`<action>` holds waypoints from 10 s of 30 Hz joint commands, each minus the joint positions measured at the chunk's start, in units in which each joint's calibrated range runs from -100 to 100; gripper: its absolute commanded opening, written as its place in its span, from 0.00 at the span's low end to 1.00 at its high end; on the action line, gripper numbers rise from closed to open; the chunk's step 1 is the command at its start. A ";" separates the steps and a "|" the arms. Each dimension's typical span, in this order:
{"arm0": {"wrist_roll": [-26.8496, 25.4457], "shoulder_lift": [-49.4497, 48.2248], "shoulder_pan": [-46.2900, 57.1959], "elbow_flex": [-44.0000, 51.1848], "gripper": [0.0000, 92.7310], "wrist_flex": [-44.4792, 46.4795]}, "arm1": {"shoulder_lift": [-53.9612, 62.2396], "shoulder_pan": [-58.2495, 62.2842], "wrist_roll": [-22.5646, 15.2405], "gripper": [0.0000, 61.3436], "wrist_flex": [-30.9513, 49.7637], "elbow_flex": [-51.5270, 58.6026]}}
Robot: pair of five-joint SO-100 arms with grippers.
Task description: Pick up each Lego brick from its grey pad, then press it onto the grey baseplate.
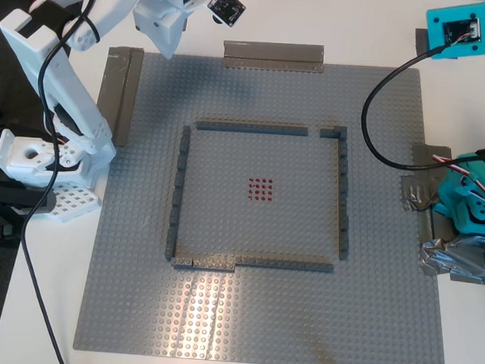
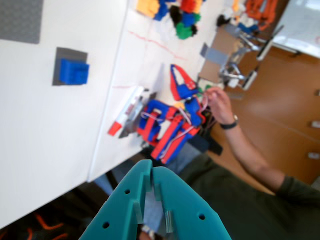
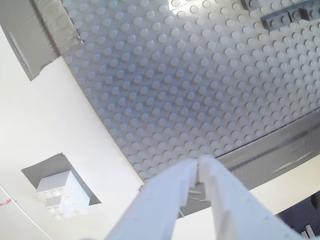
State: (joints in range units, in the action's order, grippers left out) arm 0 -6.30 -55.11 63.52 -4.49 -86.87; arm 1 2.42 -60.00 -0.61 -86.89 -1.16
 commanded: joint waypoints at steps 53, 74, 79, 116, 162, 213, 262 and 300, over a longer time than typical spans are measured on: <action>-0.56 26.79 6.45 -13.16 0.00 -8.09 | 6.25 -1.77 2.44 0.00 -1.56 -4.30; -0.22 26.79 7.82 -12.44 0.00 -8.66 | 9.60 -5.32 2.20 0.00 4.95 -5.75; -0.22 26.79 7.82 -12.44 0.00 -8.66 | 9.08 -6.92 2.39 0.00 7.72 -8.46; -0.22 51.59 11.52 23.95 0.07 2.41 | -14.52 -17.80 1.12 0.00 3.65 -30.04; -1.05 74.86 11.67 32.07 0.22 9.33 | -20.53 -19.11 -0.54 0.37 25.45 -15.05; -2.03 79.84 12.39 30.00 0.19 10.79 | 23.08 2.00 3.13 0.00 16.91 8.52; -1.49 81.29 12.25 27.74 0.15 16.00 | 6.25 60.47 3.22 0.00 25.05 14.30; -0.71 78.29 5.28 63.04 0.00 -13.13 | 2.82 59.89 1.95 0.00 29.60 19.26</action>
State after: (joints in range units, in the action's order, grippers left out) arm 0 -6.72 27.56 70.40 57.95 -98.61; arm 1 4.23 0.00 1.59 -57.68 18.28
